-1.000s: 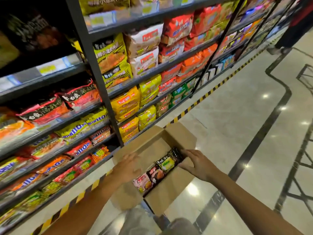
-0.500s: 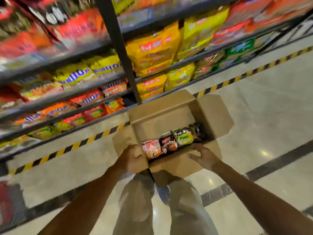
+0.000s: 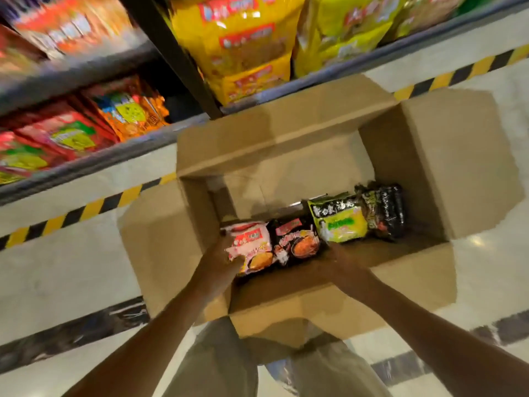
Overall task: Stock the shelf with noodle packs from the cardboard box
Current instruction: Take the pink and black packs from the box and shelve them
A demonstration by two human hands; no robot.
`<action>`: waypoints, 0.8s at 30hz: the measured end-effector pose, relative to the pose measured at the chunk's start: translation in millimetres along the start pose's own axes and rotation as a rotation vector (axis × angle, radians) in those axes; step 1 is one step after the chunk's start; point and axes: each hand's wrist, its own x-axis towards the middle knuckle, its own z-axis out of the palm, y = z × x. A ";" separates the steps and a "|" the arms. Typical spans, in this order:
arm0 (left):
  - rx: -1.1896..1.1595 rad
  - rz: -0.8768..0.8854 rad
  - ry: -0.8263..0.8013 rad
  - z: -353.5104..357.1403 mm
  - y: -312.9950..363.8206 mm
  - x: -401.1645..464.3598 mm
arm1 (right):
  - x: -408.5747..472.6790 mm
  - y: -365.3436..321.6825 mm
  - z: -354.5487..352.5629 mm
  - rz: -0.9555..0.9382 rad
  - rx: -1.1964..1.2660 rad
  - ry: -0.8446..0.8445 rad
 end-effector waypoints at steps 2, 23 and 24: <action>-0.070 -0.011 0.016 12.8 -9.8 32.5 | 41.9 28.7 10.7 0.031 0.009 0.006; 0.565 -0.031 0.025 61.4 -65.5 125.8 | 144.1 51.3 78.3 0.340 -0.044 0.233; 0.599 0.002 0.044 61.5 -65.9 122.7 | 141.7 49.4 78.5 0.336 -0.073 0.235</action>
